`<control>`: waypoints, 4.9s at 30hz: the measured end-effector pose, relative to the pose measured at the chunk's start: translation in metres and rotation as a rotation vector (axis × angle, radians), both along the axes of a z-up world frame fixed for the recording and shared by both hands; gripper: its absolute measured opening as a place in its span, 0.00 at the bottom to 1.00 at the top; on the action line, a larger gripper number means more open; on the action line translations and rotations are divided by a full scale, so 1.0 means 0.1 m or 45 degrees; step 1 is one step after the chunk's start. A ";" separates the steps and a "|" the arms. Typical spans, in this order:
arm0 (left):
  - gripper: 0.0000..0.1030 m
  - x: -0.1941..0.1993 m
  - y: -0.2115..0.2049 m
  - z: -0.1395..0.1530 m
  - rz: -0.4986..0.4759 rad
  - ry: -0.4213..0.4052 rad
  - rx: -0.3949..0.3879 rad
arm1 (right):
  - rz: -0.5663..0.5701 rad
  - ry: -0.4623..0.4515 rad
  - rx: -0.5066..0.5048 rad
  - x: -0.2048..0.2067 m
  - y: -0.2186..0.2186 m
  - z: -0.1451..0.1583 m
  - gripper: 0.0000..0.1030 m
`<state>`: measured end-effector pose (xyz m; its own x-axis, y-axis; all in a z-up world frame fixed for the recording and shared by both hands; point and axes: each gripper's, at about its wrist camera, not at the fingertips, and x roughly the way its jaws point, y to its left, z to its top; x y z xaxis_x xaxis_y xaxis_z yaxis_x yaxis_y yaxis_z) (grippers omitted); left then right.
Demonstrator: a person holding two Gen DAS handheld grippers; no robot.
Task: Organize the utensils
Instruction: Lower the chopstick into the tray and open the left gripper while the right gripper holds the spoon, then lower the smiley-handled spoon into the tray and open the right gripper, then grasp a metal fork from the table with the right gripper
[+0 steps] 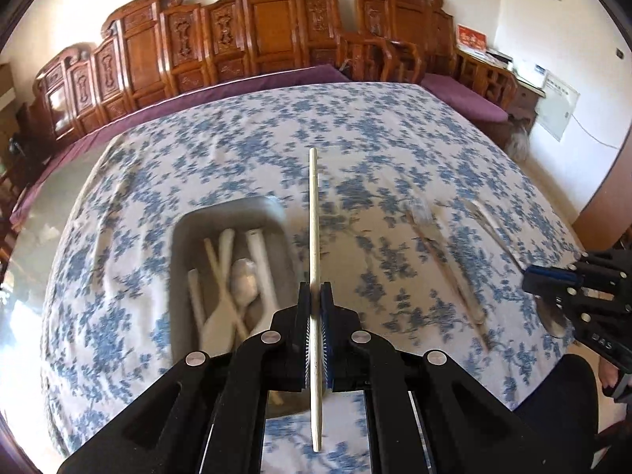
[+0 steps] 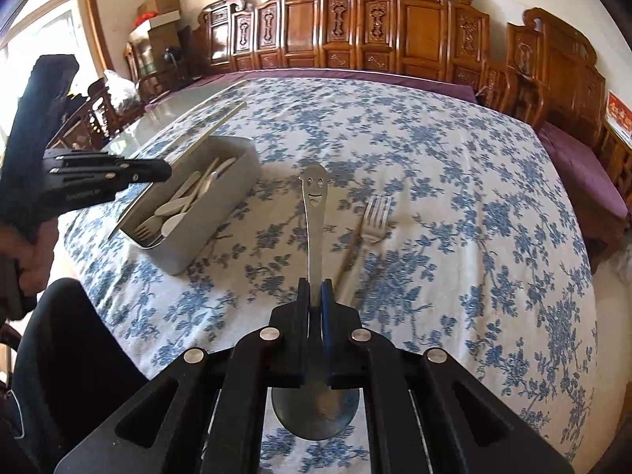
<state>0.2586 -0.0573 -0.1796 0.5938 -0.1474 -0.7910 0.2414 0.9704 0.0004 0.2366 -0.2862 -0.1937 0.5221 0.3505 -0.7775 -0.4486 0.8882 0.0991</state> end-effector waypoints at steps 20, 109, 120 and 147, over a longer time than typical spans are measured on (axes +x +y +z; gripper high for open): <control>0.04 0.40 0.54 -0.60 0.098 0.144 0.045 | 0.002 0.036 -0.011 0.13 0.19 -0.11 0.07; 0.83 -0.73 0.81 0.50 0.172 -0.148 -0.092 | -0.161 -0.039 -0.013 0.10 0.44 0.33 0.09; 0.92 -0.92 0.32 0.65 0.056 -0.162 -0.076 | -0.258 -0.105 -0.036 -0.27 -0.05 0.55 0.09; 0.92 -0.12 -0.28 -0.02 -0.036 0.006 -0.027 | -0.262 0.210 -0.031 0.99 -0.02 -0.71 0.18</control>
